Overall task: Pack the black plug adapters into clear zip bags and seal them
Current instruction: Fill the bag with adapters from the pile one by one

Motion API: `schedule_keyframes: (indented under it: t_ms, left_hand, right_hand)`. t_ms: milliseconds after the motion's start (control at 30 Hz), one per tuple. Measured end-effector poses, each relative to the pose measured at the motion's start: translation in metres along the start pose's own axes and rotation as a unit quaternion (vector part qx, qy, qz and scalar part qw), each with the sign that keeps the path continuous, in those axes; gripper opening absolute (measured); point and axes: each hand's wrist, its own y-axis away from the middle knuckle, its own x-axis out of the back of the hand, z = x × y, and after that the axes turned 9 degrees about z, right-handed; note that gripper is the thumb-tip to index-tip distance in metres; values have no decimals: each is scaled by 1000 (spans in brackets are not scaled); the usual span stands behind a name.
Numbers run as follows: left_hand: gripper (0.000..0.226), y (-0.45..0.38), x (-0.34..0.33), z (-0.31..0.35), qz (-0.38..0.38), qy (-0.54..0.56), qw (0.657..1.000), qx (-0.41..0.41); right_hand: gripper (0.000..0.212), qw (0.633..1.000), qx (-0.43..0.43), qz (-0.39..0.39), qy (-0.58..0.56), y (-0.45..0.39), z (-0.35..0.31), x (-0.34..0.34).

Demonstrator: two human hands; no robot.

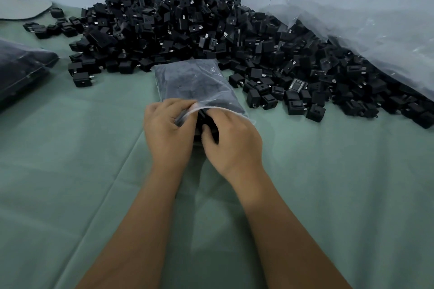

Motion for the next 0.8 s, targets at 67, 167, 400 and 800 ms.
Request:
schedule_keyframes:
  t_ms: [67, 167, 400, 800]
  left_hand:
    - [16, 0, 0, 0, 1, -8, 1000, -2]
    - [15, 0, 1, 1, 1, -4, 1000, 8]
    - [17, 0, 5, 9, -8, -7, 1000, 27]
    - [20, 3, 3, 9, -1, -1, 999, -38]
  right_hand:
    - [31, 999, -2, -34, 5, 0, -4, 2]
    - [39, 999, -25, -32, -19, 0, -10, 5]
    - [44, 982, -4, -148, 115, 6, -12, -2]
    - [50, 968, -27, -198, 149, 5, -19, -6]
